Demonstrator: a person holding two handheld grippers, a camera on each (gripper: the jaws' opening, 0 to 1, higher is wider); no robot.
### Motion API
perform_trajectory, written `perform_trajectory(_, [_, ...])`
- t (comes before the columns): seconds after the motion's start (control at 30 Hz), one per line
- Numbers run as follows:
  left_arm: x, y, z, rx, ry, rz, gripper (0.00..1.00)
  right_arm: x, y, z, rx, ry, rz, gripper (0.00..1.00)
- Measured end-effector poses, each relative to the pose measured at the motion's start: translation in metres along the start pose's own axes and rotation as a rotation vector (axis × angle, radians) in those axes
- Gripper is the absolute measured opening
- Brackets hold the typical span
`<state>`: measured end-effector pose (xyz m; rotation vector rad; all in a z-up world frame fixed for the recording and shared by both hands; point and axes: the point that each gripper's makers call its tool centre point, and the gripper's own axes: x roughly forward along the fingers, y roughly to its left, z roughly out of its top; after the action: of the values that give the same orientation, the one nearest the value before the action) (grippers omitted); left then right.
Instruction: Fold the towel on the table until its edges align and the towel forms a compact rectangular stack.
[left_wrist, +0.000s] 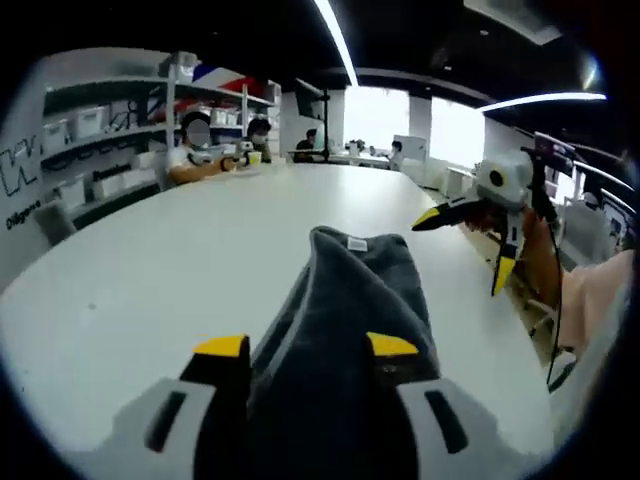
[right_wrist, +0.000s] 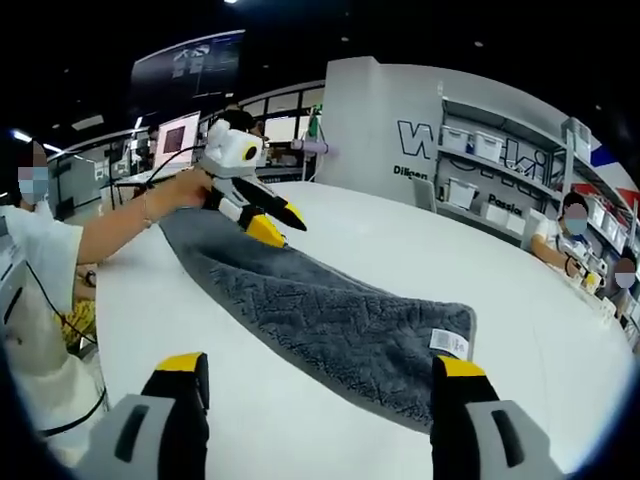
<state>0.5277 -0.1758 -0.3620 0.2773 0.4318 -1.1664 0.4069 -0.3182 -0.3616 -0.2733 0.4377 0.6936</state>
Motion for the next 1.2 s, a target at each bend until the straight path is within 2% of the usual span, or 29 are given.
perform_trajectory(0.13, [0.01,0.006,-0.015,-0.007,0.047,0.01,0.42,0.0,0.001,0.0,-0.002,-0.001,0.004,0.95])
perform_trajectory(0.3, [0.018,0.004,-0.031,-0.03,0.084,0.015,0.38,0.0,0.002,-0.002,-0.016,0.01,0.012,0.94])
perform_trajectory(0.43, [0.017,0.008,-0.031,-0.036,0.074,0.034,0.27,0.0,0.005,-0.004,-0.021,0.011,0.019,0.94])
perform_trajectory(0.6, [0.012,0.013,-0.027,-0.07,0.034,0.04,0.13,-0.001,0.006,-0.007,-0.026,0.017,0.019,0.93])
perform_trajectory(0.87, [0.014,0.01,-0.035,-0.076,0.055,0.01,0.02,-0.001,0.005,-0.01,-0.025,0.021,0.016,0.91])
perform_trajectory(1.1, [0.013,0.006,-0.034,-0.083,0.048,-0.008,0.03,-0.001,0.003,-0.011,-0.022,0.024,0.015,0.91])
perform_trajectory(1.17, [0.014,0.0,-0.036,-0.094,0.058,-0.045,0.15,-0.002,0.004,-0.012,-0.022,0.025,0.015,0.9])
perform_trajectory(1.2, [0.014,-0.001,-0.037,-0.096,0.061,-0.049,0.16,-0.002,0.004,-0.012,-0.021,0.025,0.015,0.9])
